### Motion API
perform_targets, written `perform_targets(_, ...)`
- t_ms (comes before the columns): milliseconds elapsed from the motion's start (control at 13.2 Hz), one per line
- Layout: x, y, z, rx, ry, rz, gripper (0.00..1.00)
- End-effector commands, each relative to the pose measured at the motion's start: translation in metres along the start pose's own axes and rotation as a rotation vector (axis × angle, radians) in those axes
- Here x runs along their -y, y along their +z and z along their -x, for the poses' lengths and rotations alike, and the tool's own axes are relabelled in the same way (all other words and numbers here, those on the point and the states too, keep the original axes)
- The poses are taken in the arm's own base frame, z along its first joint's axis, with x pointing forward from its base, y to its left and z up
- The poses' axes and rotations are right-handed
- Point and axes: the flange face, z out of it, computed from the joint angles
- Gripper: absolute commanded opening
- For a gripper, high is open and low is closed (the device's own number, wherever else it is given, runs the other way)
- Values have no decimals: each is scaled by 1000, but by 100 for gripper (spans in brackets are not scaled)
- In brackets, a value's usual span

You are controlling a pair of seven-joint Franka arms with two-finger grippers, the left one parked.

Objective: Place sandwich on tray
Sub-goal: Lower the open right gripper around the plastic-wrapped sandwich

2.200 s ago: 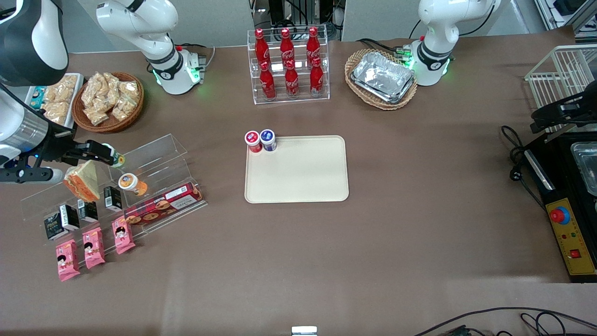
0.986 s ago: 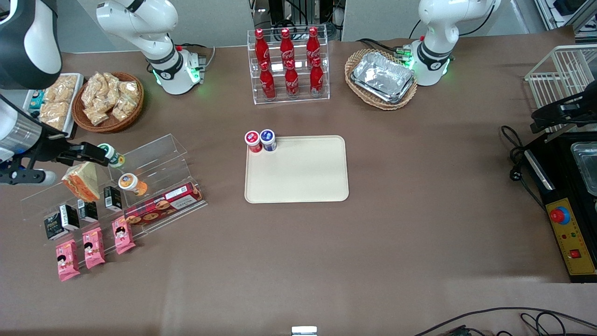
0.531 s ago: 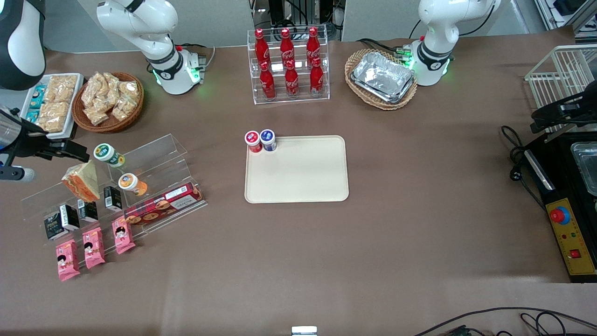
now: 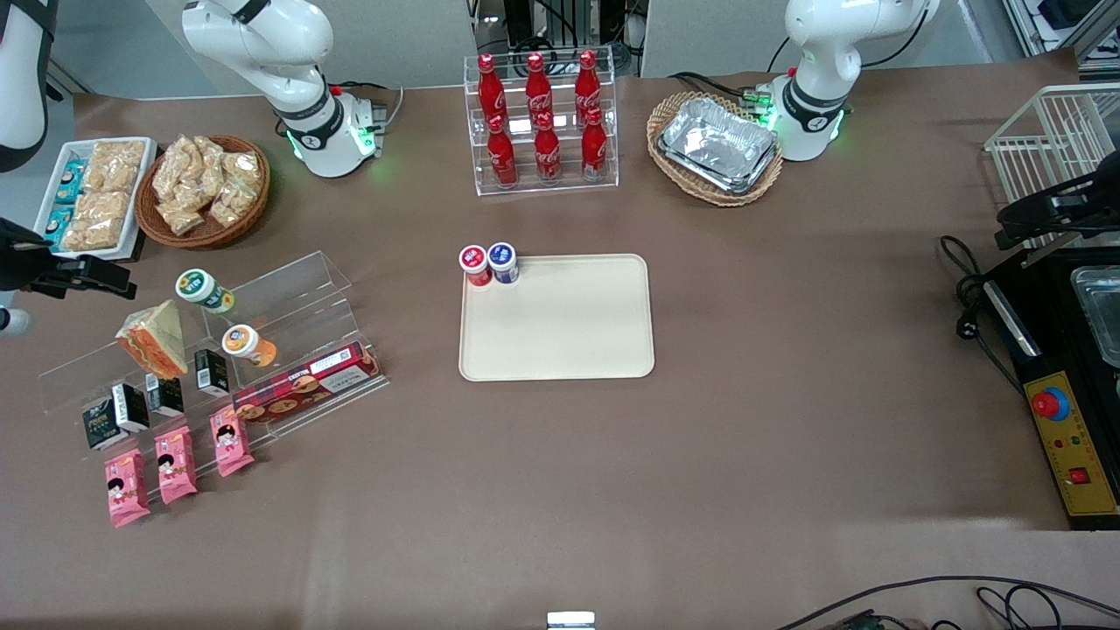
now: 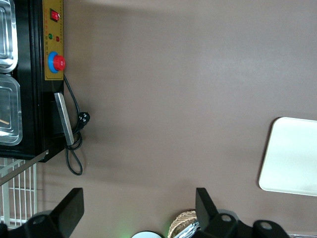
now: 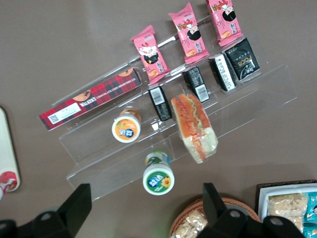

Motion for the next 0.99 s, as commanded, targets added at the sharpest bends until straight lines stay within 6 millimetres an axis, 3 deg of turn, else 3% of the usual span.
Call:
perform_targets(0,-3,19,14,-20,-46,31,100)
perform_targets(228,-4,41,13,-16,-168,48,100)
perform_targets(607,-1,74,13,-7,-201,53,100)
perform_targets(910,-11,98,10,-28,-205,91,100)
